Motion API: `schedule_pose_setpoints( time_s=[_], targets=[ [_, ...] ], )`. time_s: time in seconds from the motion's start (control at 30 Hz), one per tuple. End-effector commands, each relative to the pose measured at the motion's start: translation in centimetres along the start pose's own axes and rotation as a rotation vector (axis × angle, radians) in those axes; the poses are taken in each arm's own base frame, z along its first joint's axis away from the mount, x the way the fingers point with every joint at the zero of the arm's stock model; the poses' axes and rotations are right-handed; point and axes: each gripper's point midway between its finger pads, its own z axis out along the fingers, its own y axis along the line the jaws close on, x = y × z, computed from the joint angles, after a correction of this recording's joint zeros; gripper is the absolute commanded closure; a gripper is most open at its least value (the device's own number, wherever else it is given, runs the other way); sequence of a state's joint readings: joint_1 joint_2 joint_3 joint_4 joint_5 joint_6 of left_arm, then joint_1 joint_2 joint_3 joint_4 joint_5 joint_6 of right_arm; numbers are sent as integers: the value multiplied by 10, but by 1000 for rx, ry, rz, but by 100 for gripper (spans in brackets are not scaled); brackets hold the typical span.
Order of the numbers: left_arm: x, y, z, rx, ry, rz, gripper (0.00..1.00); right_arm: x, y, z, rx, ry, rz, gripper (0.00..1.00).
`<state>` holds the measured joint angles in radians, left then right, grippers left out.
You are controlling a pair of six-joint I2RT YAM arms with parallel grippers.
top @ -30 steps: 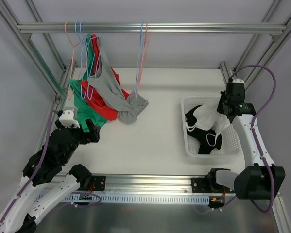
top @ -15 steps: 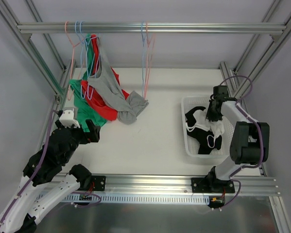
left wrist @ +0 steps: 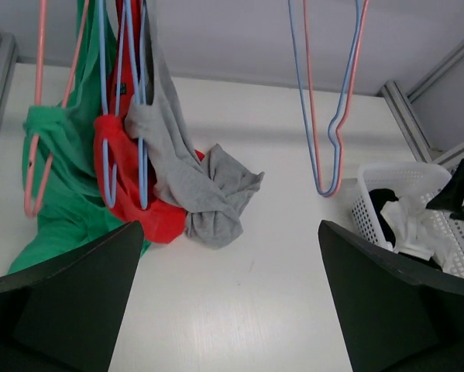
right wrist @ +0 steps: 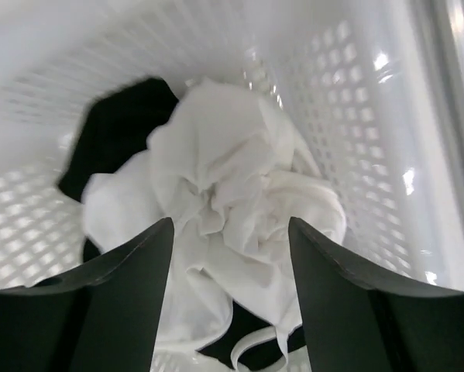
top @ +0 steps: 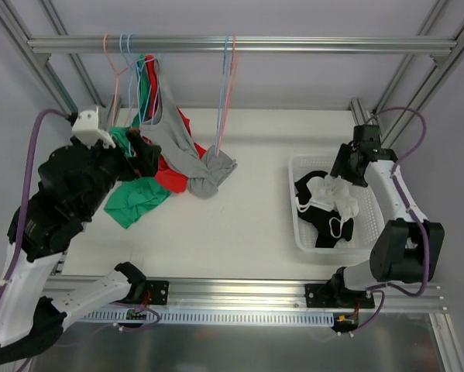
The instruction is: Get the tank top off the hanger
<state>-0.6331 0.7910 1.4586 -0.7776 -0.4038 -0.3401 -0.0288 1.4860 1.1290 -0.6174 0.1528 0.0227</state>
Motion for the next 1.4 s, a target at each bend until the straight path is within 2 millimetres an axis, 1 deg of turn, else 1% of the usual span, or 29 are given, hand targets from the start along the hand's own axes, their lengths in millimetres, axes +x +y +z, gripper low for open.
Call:
schedule_pose_setpoints(
  time_s=[0.0, 0.03, 0.07, 0.1, 0.13, 0.17, 0.2, 0.23, 0.27, 0.3, 0.33, 0.37, 0.4, 0.43, 0.47, 0.5, 0.57, 0.6, 0.63, 0.67, 0.7, 0.83, 1.03, 1.2, 1.27, 1.37],
  targets=[
    [-32, -8, 23, -54, -5, 76, 1, -51, -8, -77, -11, -197, -3, 35],
    [-51, -17, 35, -58, -10, 101, 1, -49, -11, -87, -5, -202, -8, 31],
    [-57, -18, 40, -63, -3, 122, 1, -53, -16, -106, -6, -256, -3, 20],
    [-83, -12, 40, -87, -50, 129, 1, -52, -20, -117, -1, -280, -11, 9],
    [-79, -18, 64, -75, -2, 151, 1, -45, -24, -127, 0, -276, -21, 6],
    [-80, -16, 72, -82, 23, 164, 1, -40, -28, -150, -21, -328, -19, 4],
    [-99, -17, 72, -73, -10, 177, 1, -36, -29, -163, -42, -355, -33, 4],
    [-95, -11, 96, -103, 31, 194, 1, -25, -29, -168, -65, -363, -45, 3],
    [-97, -11, 104, -92, 40, 206, 1, -17, -21, -178, -138, -384, -57, 2],
    [-107, -8, 107, -101, 23, 214, 1, -9, -19, -200, -202, -455, -58, 1],
    [-102, -4, 125, -115, 52, 226, 1, 0, -13, -199, -249, -466, -68, 1],
    [-101, -1, 132, -109, 63, 233, 1, 11, 6, -208, -380, -471, -99, 0],
    [-100, 2, 137, -116, 70, 243, 4, 18, 15, -214, -448, -485, -111, 1],
    [-96, 2, 145, -113, 88, 254, 6, 28, 29, -223, -555, -501, -134, 0],
    [-93, 5, 149, -119, 100, 260, 9, 33, 34, -225, -593, -502, -140, 1],
    [-87, 9, 155, -133, 118, 260, 14, 35, 39, -227, -629, -502, -147, 1],
    [-83, 17, 160, -151, 135, 253, 18, 42, 47, -224, -677, -463, -158, 2],
    [-80, 20, 164, -163, 145, 252, 19, 43, 48, -222, -684, -453, -160, 3],
    [-79, 23, 167, -169, 149, 251, 22, 44, 51, -221, -697, -441, -166, 3],
    [-78, 27, 169, -187, 152, 250, 22, 46, 53, -219, -703, -431, -166, 3],
    [-76, 28, 174, -182, 161, 250, 23, 45, 54, -219, -707, -431, -168, 4],
    [-69, 38, 184, -215, 189, 257, 23, 46, 57, -223, -733, -435, -174, 4],
    [-53, 50, 199, -239, 241, 267, 24, 47, 61, -238, -774, -462, -185, 4],
    [-44, 66, 210, -294, 270, 262, 33, 49, 63, -252, -811, -488, -196, 4],
    [-42, 68, 212, -303, 278, 264, 36, 49, 65, -256, -826, -496, -198, 4],
    [-39, 60, 216, -256, 284, 249, 64, 50, 65, -256, -829, -494, -197, 4]
  ],
)
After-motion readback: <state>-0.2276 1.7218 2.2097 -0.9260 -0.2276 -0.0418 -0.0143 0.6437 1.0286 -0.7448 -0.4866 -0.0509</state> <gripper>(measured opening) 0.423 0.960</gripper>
